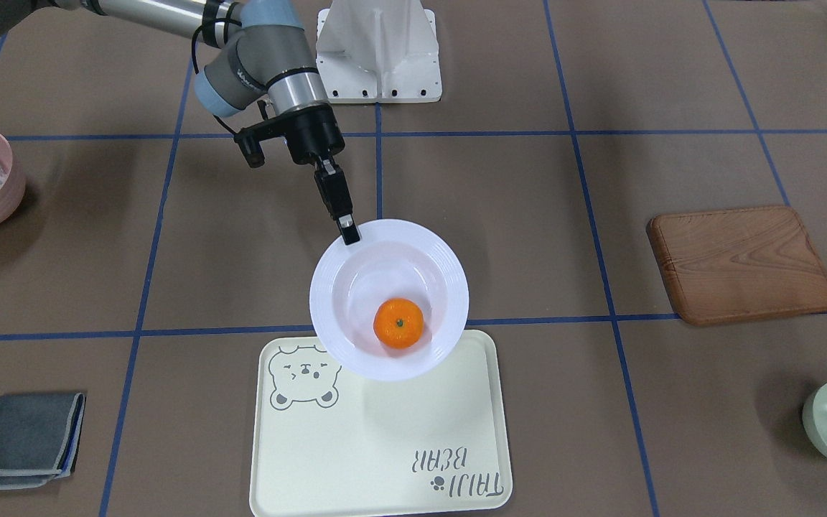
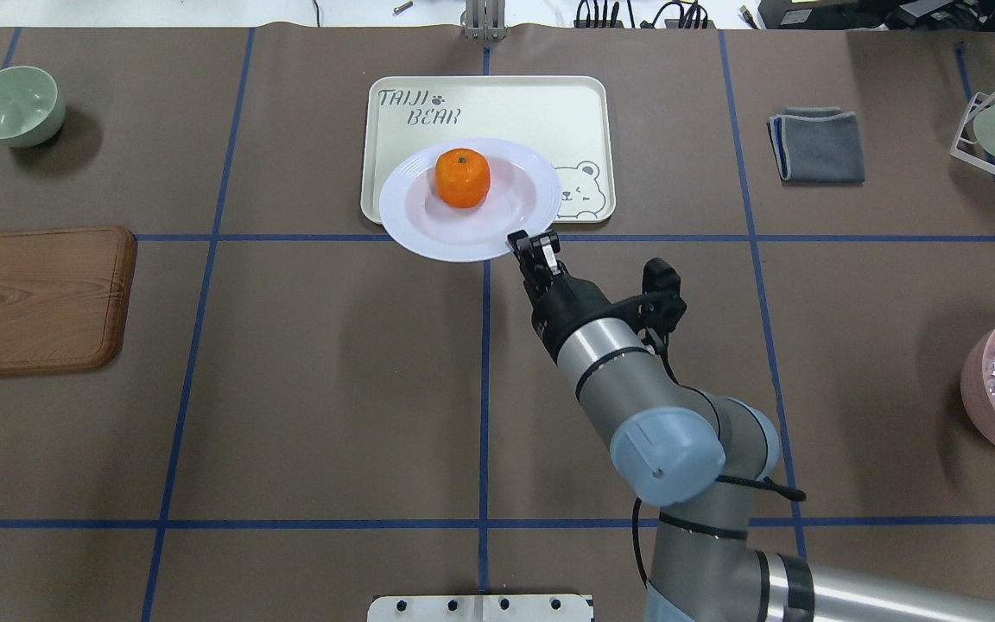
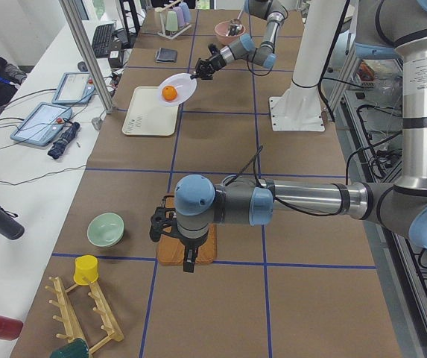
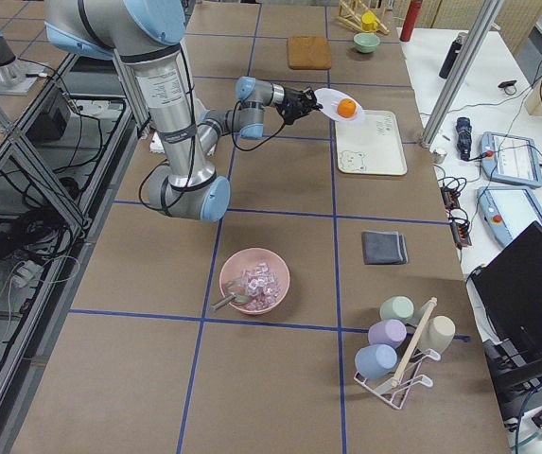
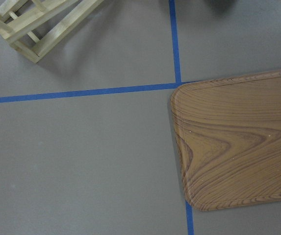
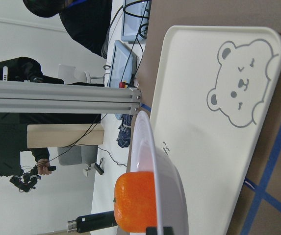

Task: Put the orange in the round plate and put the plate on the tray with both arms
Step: 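Lift the plate with the orange and carry it toward the bear tray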

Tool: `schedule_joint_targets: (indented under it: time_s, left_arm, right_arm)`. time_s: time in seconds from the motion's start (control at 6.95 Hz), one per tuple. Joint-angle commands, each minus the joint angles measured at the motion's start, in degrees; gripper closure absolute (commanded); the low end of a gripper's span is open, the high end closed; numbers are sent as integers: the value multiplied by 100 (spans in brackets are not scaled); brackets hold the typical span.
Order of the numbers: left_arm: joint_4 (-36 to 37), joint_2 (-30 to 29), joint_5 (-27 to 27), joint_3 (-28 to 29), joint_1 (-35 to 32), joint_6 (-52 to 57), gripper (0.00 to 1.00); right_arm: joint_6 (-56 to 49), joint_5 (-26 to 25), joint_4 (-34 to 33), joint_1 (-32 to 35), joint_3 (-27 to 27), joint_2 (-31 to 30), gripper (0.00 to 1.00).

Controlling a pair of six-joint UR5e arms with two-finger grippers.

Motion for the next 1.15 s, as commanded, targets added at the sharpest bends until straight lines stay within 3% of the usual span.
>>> schedule_joint_targets:
  time_s: [0.0,0.43,0.58,0.72,0.86,1.01]
  left_arm:
    - [-1,11,-43,-17,8,-5,1]
    - [8,-68,-43,-17,17,-22,1]
    - [8,-85,-43,-17,26,-92,1]
    - [-1,-103,-43,-26,26,-127,1]
    - [8,-138,-43,-17,26,-136,1]
    - [8,-138,-43,-26,26,-136,1]
  right_arm:
    - [380,107,-6,522,-1607,1038,100]
    - [864,169,-58,787,-3252,1952,100]
    - [831,221,-85,779,-3257,1947,85]
    - [639,343,-111,761,-3231,1955,60]
    - [46,345,-120,692,-3092,1877,1]
    - [-604,658,-207,691,-2577,1607,0]
